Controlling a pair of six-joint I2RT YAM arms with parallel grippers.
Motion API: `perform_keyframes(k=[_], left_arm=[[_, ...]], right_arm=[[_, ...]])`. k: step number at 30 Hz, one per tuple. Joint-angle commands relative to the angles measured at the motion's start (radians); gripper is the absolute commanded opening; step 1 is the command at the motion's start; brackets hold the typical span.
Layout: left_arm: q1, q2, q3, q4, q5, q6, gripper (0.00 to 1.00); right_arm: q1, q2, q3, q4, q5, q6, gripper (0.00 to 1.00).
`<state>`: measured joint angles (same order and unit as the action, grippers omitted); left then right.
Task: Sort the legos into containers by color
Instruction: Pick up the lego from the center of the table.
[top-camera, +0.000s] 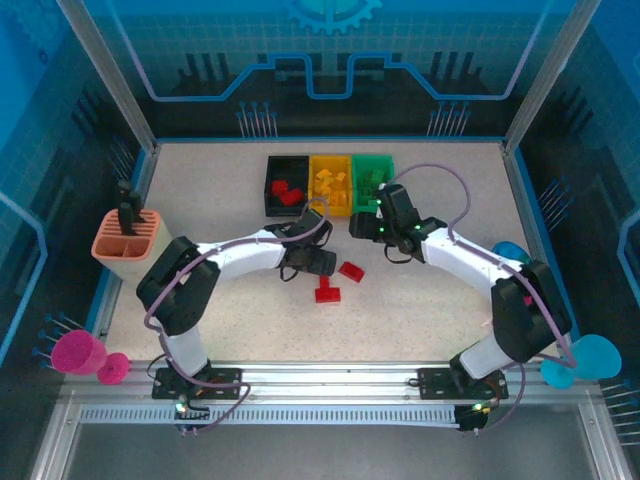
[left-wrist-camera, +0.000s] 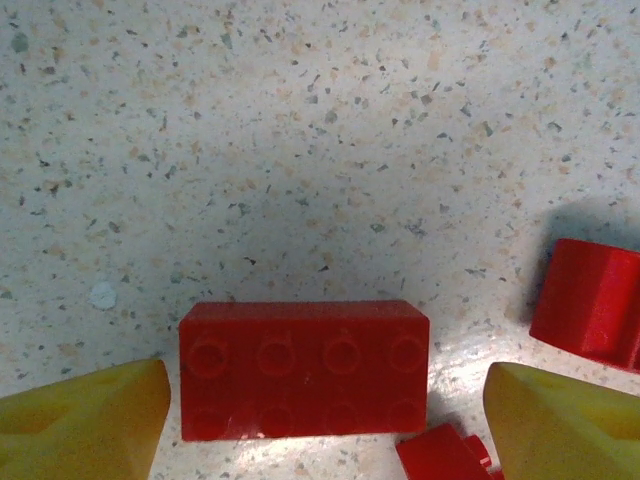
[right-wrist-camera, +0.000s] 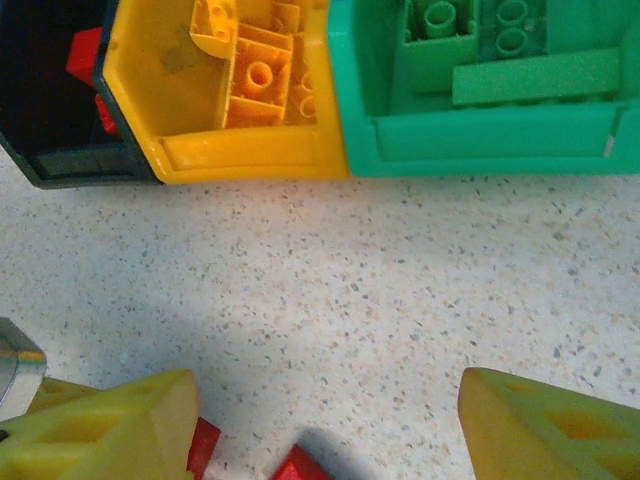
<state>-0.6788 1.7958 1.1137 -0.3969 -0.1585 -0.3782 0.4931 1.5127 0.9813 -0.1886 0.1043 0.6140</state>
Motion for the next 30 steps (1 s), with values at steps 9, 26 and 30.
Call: perform_keyframes(k=[9, 26, 30], left_arm=[[-0.021, 0.076, 0.060, -0.066, -0.033, 0.027, 0.76], [-0.022, 0.131, 0.101, -0.094, -0.076, 0.057, 0.72], [-0.023, 0.128, 0.107, -0.092, -0.078, 0.061, 0.74]], right_arm=[[-0.030, -0.066, -0.059, 0.043, -0.017, 0.030, 0.70], [-0.052, -0.096, -0.096, 0.044, -0.029, 0.043, 0.70], [-0.054, -0.092, -0.118, 0.052, -0.029, 0.046, 0.70]])
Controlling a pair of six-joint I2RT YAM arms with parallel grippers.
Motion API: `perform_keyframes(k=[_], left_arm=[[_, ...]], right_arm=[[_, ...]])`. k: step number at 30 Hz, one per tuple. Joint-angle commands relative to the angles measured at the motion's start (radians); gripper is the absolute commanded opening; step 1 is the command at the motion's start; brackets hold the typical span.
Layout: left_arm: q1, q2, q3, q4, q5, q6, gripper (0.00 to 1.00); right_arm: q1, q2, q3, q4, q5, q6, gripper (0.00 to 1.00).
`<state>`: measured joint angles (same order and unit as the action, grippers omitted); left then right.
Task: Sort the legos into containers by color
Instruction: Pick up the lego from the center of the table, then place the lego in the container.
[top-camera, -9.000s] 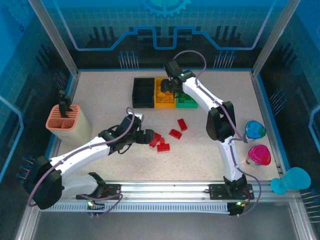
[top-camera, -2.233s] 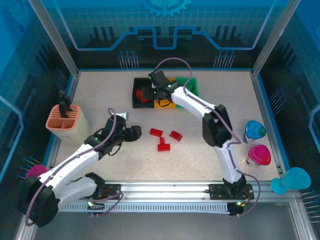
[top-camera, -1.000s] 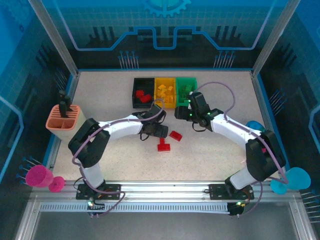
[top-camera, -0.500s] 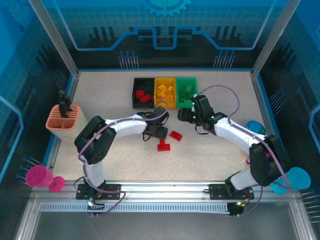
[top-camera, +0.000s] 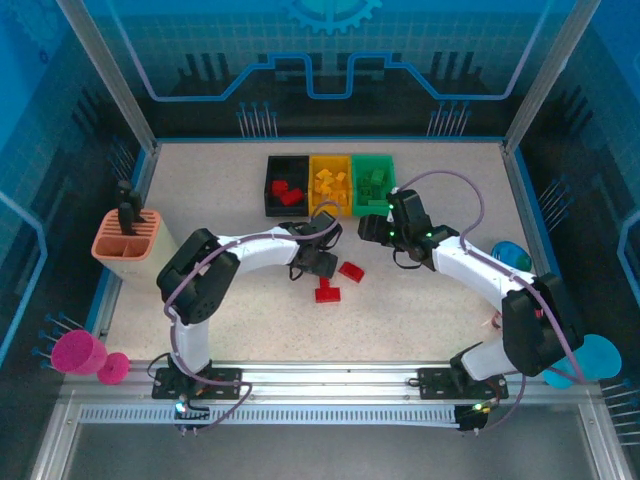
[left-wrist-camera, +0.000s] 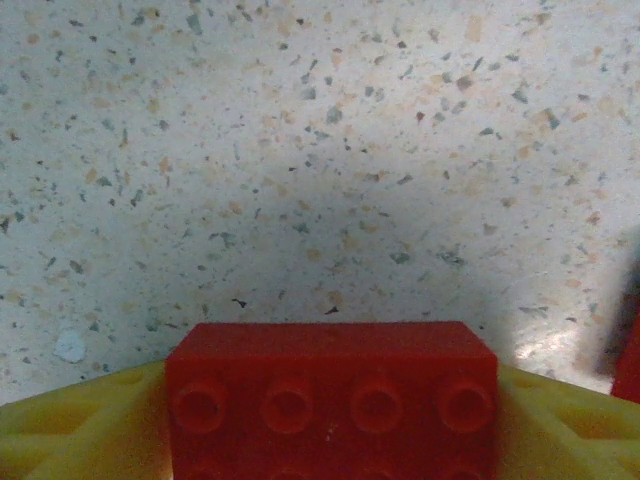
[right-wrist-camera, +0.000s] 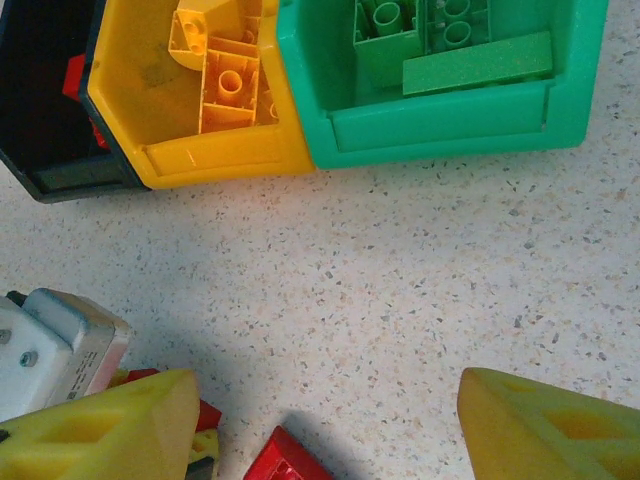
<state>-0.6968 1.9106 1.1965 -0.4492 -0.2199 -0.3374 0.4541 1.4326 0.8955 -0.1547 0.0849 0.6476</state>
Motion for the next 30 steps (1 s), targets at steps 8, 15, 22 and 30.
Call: perform_keyframes(k=[8, 15, 22, 30], left_arm=[[-0.004, 0.023, 0.051, -0.058, -0.033, 0.032, 0.52], [0.063, -0.099, 0.060, -0.047, -0.017, 0.045, 0.49], [0.235, -0.180, 0.131, -0.008, 0.077, 0.041, 0.50], [0.358, -0.048, 0.313, -0.020, 0.107, 0.042, 0.50]], right_arm=[[-0.017, -0.010, -0.047, 0.028, -0.020, 0.021, 0.70], [-0.019, -0.034, -0.062, 0.020, -0.010, 0.021, 0.70], [-0.015, -0.061, -0.101, 0.027, -0.025, 0.039, 0.69], [-0.005, -0.091, -0.146, 0.019, -0.025, 0.049, 0.69]])
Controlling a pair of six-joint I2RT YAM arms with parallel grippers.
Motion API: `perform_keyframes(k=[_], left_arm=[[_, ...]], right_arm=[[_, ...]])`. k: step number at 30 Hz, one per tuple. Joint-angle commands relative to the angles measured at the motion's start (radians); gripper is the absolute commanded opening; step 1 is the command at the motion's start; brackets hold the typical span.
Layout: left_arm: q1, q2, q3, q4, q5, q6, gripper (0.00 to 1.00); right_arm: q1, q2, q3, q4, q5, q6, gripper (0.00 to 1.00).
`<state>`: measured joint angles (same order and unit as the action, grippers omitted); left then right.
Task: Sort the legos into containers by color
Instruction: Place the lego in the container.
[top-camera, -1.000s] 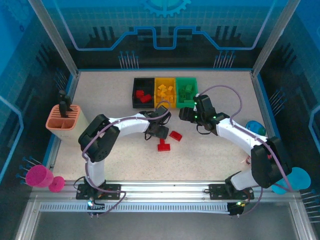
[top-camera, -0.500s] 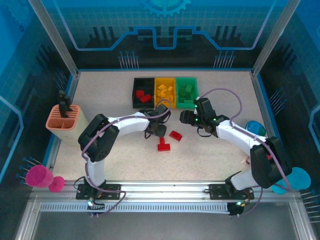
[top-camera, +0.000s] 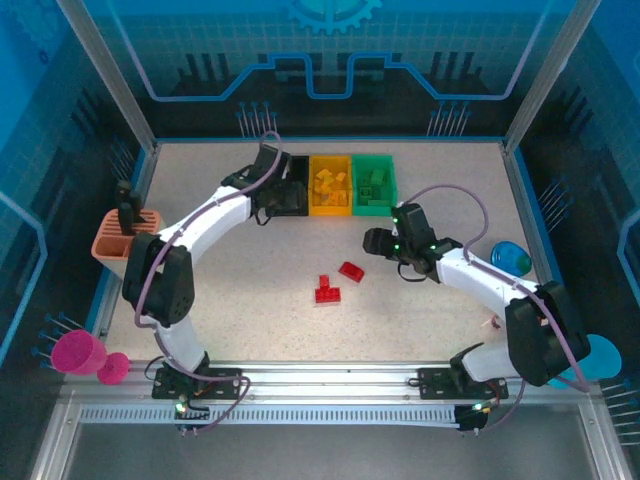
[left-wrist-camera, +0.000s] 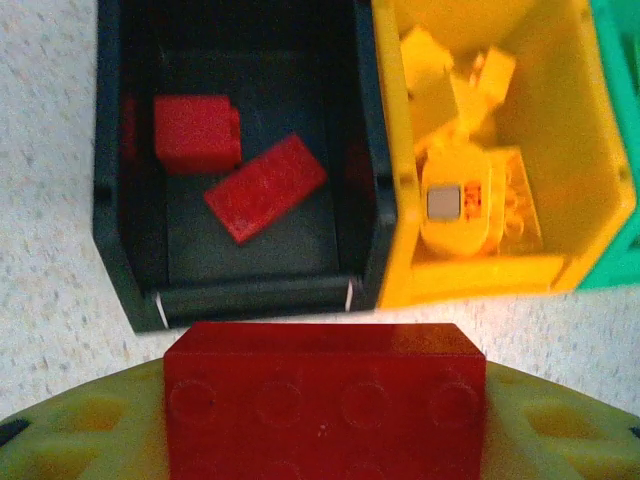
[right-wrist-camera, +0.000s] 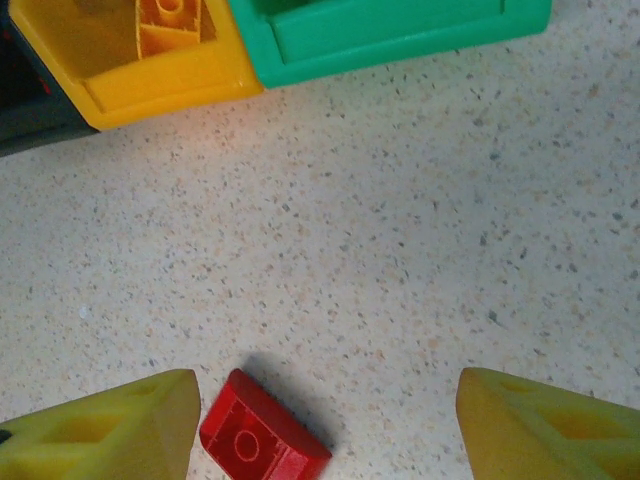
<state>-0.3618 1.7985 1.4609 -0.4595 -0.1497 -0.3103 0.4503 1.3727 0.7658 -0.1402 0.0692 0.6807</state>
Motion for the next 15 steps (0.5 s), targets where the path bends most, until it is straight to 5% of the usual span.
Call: perform_keyframes(k=[1, 12, 15], left_arm=[[0.033, 0.083, 0.071, -0.012, 0.042, 0.011, 0.50], [0.075, 0.234, 0.255, -0.030, 0.040, 0.010, 0.54], [0.075, 0.264, 0.313, -0.059, 0.029, 0.023, 0.72]], right_arm=[[-0.001, -0.038, -0.020, 0.001, -0.008, 0.016, 0.69], [0.005, -0.084, -0.033, -0.022, 0.001, 0.015, 0.69], [0.007, -0.093, -0.030, -0.029, 0.003, 0.016, 0.69]])
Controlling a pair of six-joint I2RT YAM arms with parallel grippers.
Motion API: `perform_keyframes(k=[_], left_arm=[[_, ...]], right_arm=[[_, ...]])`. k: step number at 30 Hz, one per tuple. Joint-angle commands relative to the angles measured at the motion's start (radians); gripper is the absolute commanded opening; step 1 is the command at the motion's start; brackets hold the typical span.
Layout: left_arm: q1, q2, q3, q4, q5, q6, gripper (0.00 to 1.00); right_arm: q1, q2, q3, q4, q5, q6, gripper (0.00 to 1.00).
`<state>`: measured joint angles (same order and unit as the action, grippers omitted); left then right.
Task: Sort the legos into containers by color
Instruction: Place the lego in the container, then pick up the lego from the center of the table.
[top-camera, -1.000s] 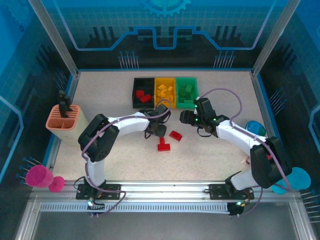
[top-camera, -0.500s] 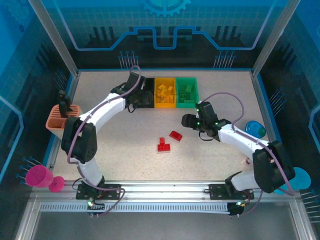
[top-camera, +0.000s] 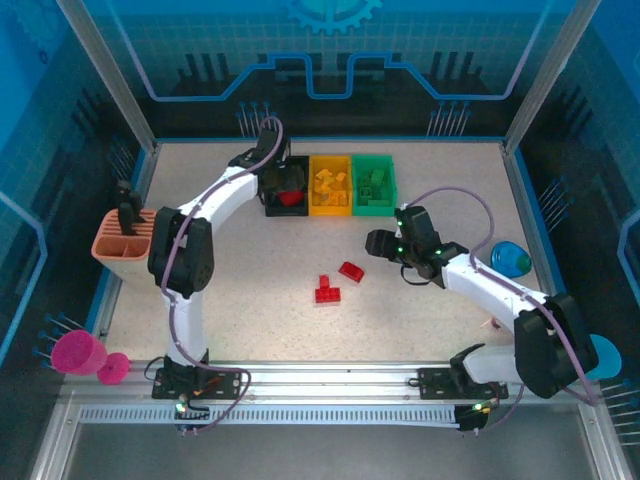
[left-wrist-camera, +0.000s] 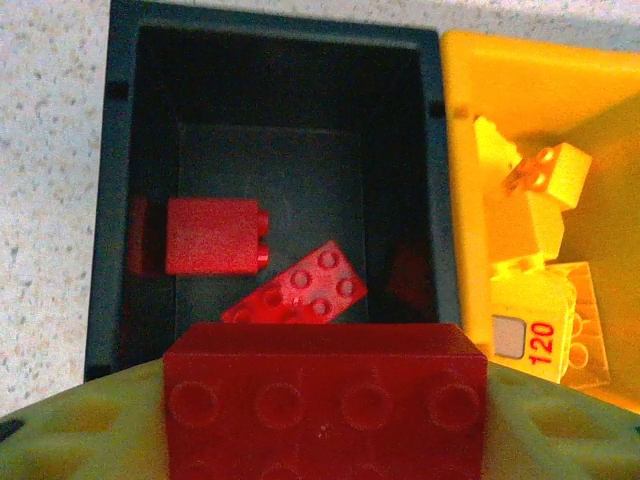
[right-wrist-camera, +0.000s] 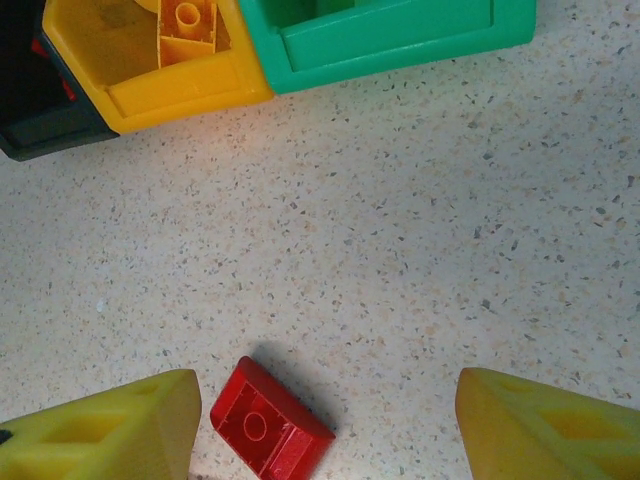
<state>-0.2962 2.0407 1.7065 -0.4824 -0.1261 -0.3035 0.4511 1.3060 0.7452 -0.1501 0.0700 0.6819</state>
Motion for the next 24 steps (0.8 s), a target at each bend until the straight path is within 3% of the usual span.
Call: perform_keyframes(k=[1, 3, 5, 15, 24], left_arm=[[0.009, 0.030, 0.088, -0.053, -0.004, 0.018, 0.82], [0.009, 0.024, 0.101, -0.068, -0.012, 0.019, 0.92], [0.009, -0.012, 0.073, -0.050, -0.002, 0.014, 0.94], [-0.010, -0.333, -0.274, 0.089, 0.048, -0.016, 0.94], [-0.092, -0.546, -0.571, 0.129, 0.035, -0.044, 0.94]], right_arm=[[0.009, -0.030, -0.008, -0.023, 0.004, 0.013, 0.69], [0.014, -0.036, -0.006, -0.033, 0.007, 0.010, 0.69], [0.020, -0.042, -0.004, -0.042, 0.014, 0.004, 0.69], [0.073, -0.014, 0.016, -0.102, 0.040, -0.059, 0.70], [0.150, 0.151, 0.128, -0.205, 0.023, -0.208, 0.78]])
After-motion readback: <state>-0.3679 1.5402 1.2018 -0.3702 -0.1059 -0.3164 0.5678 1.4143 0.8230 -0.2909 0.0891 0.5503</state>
